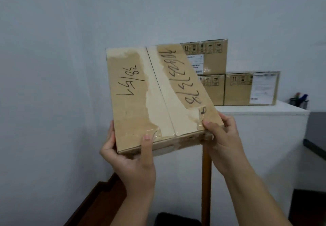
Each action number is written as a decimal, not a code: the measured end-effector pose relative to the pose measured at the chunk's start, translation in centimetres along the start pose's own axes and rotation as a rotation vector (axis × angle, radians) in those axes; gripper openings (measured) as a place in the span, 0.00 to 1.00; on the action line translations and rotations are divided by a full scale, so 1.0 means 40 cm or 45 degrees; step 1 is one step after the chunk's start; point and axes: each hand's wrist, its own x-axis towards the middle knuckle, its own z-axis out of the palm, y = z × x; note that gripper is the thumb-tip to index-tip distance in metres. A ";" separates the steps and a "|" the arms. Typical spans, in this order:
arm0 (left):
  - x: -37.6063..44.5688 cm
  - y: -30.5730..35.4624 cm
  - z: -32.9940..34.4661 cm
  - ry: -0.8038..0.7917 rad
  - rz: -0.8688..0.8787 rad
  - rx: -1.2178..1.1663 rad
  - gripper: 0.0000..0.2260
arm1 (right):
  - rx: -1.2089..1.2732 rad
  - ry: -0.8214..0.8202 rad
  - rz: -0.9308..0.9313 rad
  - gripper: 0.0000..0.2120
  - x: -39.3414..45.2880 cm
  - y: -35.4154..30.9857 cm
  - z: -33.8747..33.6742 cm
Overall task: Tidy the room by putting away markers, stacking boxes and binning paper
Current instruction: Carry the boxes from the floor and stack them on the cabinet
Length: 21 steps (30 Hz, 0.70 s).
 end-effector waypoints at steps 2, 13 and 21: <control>-0.031 -0.003 0.060 -0.087 -0.010 -0.127 0.33 | 0.013 0.049 -0.102 0.22 -0.011 -0.053 -0.051; -0.145 -0.006 0.408 -0.420 0.031 -0.350 0.29 | 0.022 0.332 -0.533 0.16 0.000 -0.281 -0.307; -0.180 -0.004 0.617 -0.581 -0.019 -0.442 0.29 | -0.016 0.447 -0.646 0.17 0.038 -0.419 -0.404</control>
